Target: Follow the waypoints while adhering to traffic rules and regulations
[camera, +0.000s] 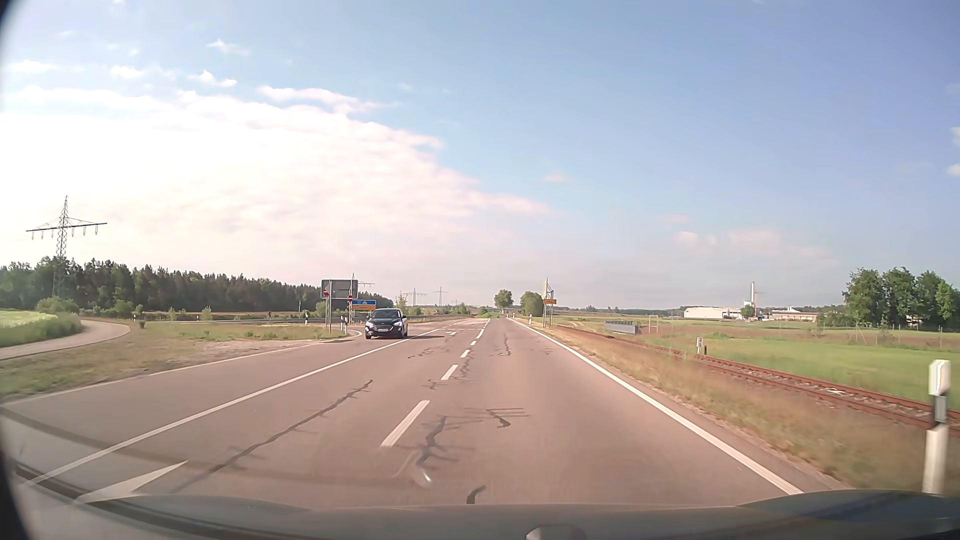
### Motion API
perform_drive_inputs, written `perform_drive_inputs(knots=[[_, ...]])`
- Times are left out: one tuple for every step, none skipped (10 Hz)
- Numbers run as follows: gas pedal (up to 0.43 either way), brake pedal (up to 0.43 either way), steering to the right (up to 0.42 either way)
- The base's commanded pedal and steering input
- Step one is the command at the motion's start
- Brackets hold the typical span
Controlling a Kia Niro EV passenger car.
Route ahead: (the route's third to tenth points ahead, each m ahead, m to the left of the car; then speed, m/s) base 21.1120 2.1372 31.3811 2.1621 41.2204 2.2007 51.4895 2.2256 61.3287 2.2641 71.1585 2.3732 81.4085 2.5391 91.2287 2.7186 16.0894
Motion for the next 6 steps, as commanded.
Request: perform_drive_inputs(knots=[[0.098, 0.0, -0.001], [0.098, 0.0, -0.002], [0.098, 0.0, -0.003], [0.098, 0.0, -0.004], [0.098, 0.0, -0.005], [0.098, 0.0, -0.005]])
